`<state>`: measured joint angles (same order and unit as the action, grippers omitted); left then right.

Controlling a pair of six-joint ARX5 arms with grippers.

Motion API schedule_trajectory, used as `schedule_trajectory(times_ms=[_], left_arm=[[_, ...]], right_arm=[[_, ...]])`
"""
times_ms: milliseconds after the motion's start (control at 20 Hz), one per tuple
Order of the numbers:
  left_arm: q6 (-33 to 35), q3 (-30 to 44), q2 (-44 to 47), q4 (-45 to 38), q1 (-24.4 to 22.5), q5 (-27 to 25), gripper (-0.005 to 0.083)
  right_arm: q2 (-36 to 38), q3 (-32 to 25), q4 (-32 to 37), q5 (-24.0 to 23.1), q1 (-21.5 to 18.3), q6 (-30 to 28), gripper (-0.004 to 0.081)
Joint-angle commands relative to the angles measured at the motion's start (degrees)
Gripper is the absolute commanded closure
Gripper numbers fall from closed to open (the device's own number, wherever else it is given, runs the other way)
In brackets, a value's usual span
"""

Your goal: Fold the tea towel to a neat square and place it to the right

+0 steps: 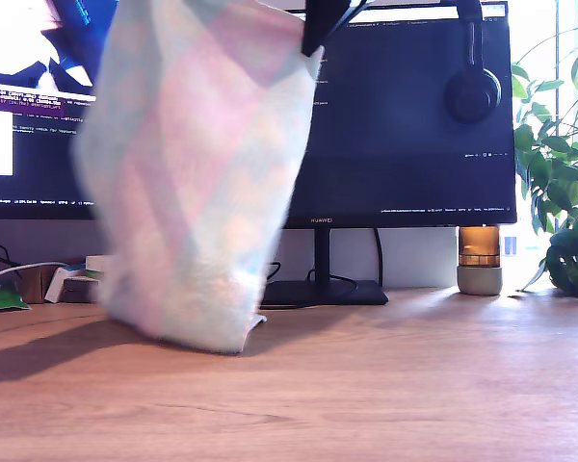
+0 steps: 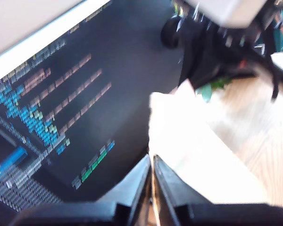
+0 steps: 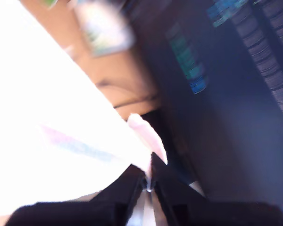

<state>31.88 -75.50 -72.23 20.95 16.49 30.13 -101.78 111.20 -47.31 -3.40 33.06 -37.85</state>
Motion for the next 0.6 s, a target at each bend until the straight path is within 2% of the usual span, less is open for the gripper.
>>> schedule_trajectory(times_ms=[0,150,350,450,550], left_arm=[[0.0,0.5,-0.5,-0.4,0.0,0.1,0.0797],[-0.5,0.5,2.2,-1.1,0.7,0.1,0.0797],[-1.9,0.5,5.4,-2.8,1.8,0.4,0.0797],[-1.9,0.5,5.4,-6.4,1.9,1.0,0.0797],[-1.4,0.5,3.4,-10.8,1.9,1.4,0.0797]], right_arm=[[-0.3,1.0,-2.9,-0.1,-0.2,0.2,0.0782],[-0.2,6.8,-10.8,-0.1,-0.1,0.4,0.0782],[0.0,17.6,-19.1,0.3,0.1,0.5,0.0782],[0.0,21.0,-17.6,0.2,0.2,0.5,0.0782],[0.0,21.2,-12.9,-0.1,0.2,0.5,0.0782]])
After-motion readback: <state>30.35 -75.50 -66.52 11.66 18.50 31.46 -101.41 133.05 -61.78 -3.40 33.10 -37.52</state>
